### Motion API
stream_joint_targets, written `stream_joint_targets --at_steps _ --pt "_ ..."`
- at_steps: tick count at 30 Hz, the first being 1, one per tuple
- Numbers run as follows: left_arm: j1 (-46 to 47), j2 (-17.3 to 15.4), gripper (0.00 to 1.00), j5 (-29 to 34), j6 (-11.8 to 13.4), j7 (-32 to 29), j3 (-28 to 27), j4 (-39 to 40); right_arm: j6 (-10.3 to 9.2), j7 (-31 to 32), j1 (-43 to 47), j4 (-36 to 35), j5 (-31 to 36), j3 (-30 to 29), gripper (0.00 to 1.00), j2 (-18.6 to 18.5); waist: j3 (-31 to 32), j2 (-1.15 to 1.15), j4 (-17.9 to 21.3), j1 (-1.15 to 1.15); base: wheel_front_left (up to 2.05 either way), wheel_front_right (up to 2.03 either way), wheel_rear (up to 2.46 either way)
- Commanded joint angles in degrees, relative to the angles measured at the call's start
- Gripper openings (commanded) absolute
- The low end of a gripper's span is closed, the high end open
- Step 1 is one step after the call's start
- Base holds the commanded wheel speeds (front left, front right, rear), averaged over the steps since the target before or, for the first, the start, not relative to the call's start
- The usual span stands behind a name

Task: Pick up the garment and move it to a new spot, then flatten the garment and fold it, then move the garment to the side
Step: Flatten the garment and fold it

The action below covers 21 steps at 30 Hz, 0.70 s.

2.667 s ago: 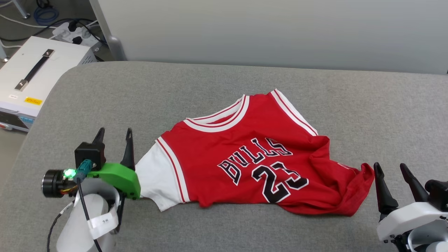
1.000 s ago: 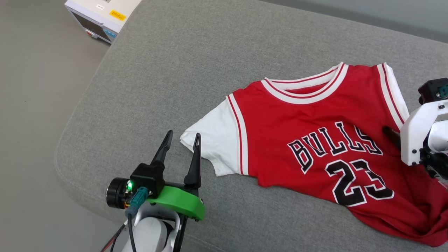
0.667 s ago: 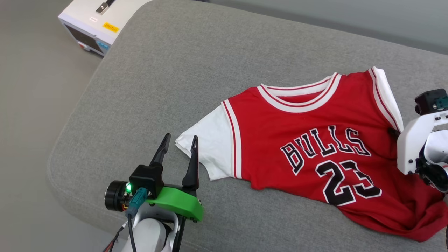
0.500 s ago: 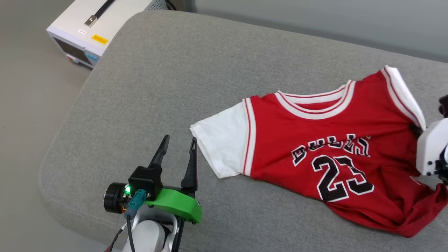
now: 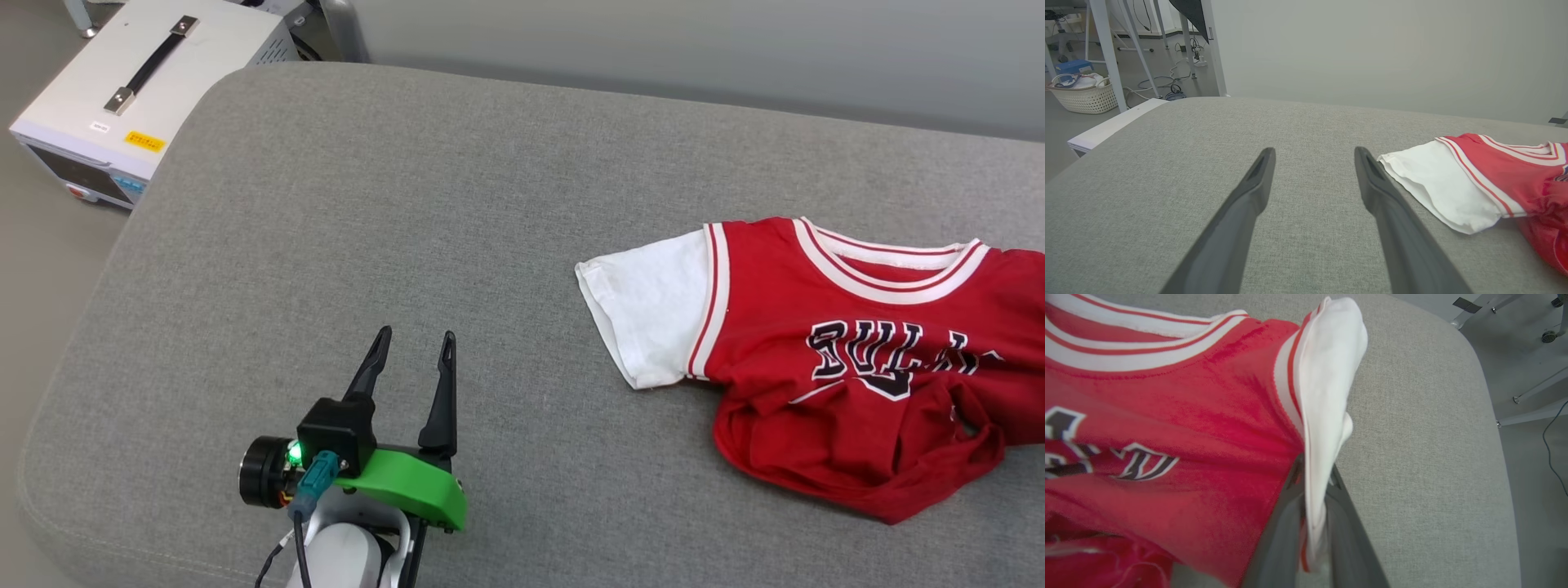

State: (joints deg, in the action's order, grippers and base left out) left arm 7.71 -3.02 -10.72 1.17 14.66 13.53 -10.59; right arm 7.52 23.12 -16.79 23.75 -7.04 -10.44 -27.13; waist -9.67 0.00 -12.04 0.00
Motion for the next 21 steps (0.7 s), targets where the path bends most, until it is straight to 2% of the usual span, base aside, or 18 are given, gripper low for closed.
stream_joint_targets --at_steps 1,6,10,11,12,17,21 --pt "0.7 0.1 1.00 0.5 -0.4 0.3 0.1 -0.1 -0.03 0.3 0.6 0.0 1.4 -0.2 0.00 1.3 -1.3 0.00 0.2 0.00 0.00 0.00 0.00" --pt "1.6 0.1 1.00 0.7 -0.7 0.3 0.4 -0.8 -0.03 0.4 -0.1 2.6 3.1 1.6 0.00 3.2 -2.3 0.00 -0.2 0.00 0.00 0.00 0.00" --pt "1.9 0.1 1.00 0.7 -0.9 0.3 0.5 -1.2 -0.03 -0.2 -1.4 5.6 3.4 4.4 0.00 3.3 -2.3 0.00 -0.6 0.00 0.00 0.00 0.00" --pt "1.8 0.1 1.00 0.6 -0.8 0.3 0.7 -1.7 -0.03 -0.9 -2.4 7.6 3.0 5.9 0.79 3.3 -1.7 0.00 -0.7 0.00 0.00 0.00 0.00" --pt "1.8 0.1 1.00 0.5 -0.8 0.3 0.8 -1.8 -0.03 -1.1 -2.7 8.0 2.9 6.1 1.00 3.3 -1.4 0.00 -0.7 0.00 0.00 0.00 0.00" --pt "1.1 0.1 1.00 0.4 -0.6 0.3 0.5 -2.3 -0.03 -3.9 -2.9 8.3 1.4 7.3 1.00 3.4 0.8 0.00 0.7 0.00 0.00 0.00 0.00" --pt "0.5 0.1 1.00 0.4 -0.7 0.3 0.0 -2.4 -0.03 -6.5 -2.3 5.2 -1.1 7.8 1.00 3.7 3.0 0.00 2.7 0.00 0.00 0.00 0.00"
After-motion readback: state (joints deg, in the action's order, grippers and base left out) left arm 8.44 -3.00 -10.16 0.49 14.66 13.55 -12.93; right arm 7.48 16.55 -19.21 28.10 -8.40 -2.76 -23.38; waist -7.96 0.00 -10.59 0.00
